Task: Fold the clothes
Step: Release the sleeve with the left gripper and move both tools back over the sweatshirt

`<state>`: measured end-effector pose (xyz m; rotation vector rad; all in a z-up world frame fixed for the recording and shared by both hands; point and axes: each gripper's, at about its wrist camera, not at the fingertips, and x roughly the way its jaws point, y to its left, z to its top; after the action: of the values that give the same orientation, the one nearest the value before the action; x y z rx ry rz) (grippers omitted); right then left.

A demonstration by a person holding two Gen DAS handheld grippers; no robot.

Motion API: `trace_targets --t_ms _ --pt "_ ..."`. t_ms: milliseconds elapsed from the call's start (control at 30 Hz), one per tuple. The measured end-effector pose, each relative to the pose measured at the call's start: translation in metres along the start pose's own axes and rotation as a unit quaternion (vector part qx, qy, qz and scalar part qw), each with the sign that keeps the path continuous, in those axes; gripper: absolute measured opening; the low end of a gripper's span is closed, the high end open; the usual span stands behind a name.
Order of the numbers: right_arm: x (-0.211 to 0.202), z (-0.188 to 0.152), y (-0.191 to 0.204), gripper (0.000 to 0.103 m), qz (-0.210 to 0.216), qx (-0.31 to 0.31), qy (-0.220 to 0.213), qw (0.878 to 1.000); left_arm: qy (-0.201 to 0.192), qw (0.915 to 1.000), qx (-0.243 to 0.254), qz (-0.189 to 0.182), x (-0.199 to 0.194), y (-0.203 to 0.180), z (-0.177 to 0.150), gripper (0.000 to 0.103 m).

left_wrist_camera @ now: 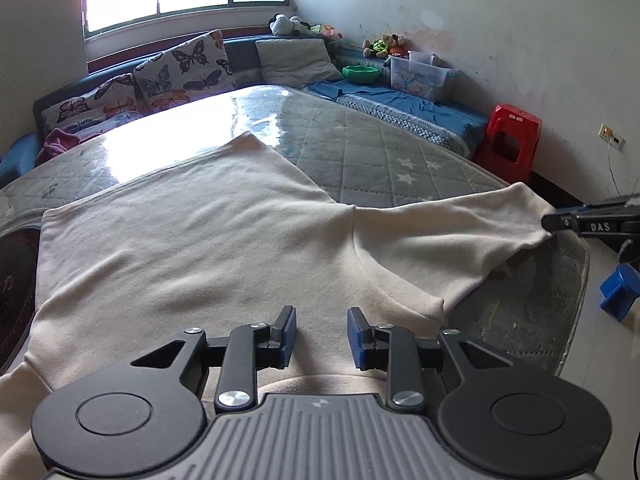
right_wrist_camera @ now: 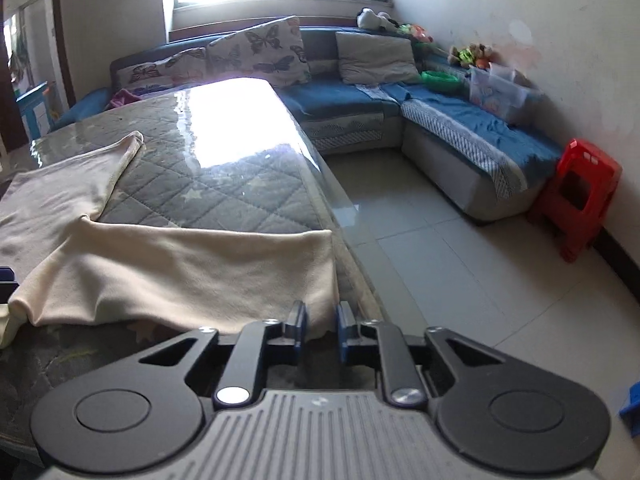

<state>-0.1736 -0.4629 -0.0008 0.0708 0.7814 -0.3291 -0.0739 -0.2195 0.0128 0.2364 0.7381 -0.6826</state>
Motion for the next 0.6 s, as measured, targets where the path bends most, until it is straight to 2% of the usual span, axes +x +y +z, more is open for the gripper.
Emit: trace_targets --t_ms 133,233,400,500,600 --pt "0.012 0.02 0.002 0.007 -0.031 -0.03 -0.025 0.999 0.0 0.9999 0.011 0.0 0.0 -0.003 -0.001 0.036" --pt "0.022 0.036 0.001 0.007 -0.038 -0.036 -0.041 0.998 0.0 0.9997 0.022 -0.001 0.0 -0.006 -0.002 0.041" --pt "0.047 0.04 0.0 0.007 -0.036 -0.032 -0.027 0.998 0.001 0.9995 0.032 -0.002 0.001 -0.008 -0.002 0.044" --pt "0.047 0.038 -0.003 0.016 -0.038 -0.027 -0.036 0.998 0.003 0.9993 0.036 -0.007 0.0 -0.01 -0.001 0.044" --pt "0.031 0.036 -0.014 0.02 -0.03 0.007 -0.046 0.998 0.003 0.9993 0.035 -0.013 -0.001 -0.011 0.001 0.044"
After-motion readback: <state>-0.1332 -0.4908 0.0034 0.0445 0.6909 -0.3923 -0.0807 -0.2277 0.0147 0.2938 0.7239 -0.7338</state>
